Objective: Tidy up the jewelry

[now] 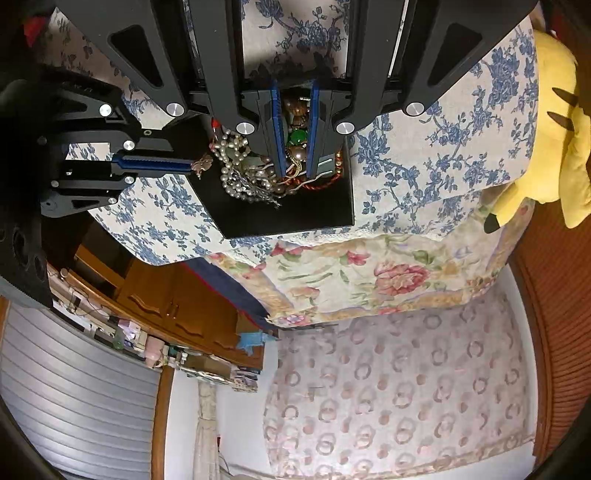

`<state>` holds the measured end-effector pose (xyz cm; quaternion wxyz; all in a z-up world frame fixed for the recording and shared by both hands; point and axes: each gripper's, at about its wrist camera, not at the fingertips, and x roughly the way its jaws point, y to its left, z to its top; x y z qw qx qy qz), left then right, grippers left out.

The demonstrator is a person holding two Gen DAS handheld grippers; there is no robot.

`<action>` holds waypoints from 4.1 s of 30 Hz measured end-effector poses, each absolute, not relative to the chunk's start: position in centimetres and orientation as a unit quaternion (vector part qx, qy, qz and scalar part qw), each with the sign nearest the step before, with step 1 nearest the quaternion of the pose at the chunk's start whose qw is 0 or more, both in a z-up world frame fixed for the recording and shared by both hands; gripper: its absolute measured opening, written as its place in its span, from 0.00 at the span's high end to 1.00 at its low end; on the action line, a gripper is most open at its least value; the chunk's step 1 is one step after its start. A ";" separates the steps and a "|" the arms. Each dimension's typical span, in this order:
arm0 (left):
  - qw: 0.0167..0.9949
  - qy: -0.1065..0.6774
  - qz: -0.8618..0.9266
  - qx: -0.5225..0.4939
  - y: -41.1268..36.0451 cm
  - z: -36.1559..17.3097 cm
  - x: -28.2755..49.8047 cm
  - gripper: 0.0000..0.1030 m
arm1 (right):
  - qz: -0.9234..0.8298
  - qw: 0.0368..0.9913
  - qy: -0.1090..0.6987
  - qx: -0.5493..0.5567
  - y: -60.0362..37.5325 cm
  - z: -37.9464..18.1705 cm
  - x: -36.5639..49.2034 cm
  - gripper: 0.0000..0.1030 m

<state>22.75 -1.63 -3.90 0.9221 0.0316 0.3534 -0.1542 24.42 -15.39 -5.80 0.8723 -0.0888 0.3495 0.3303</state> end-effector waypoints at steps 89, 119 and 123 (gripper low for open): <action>0.966 0.256 -0.026 0.006 -0.3 0.3 4.5 0.08 | 0.140 0.965 0.220 0.015 -23.4 -1.8 7.5 0.03; 0.967 0.254 -0.026 0.006 -0.3 0.4 4.3 0.08 | 0.140 0.965 0.219 0.016 -23.5 -1.9 7.4 0.03; 0.967 0.254 -0.027 0.005 -0.3 0.3 4.3 0.08 | 0.140 0.965 0.219 0.016 -23.5 -1.9 7.4 0.03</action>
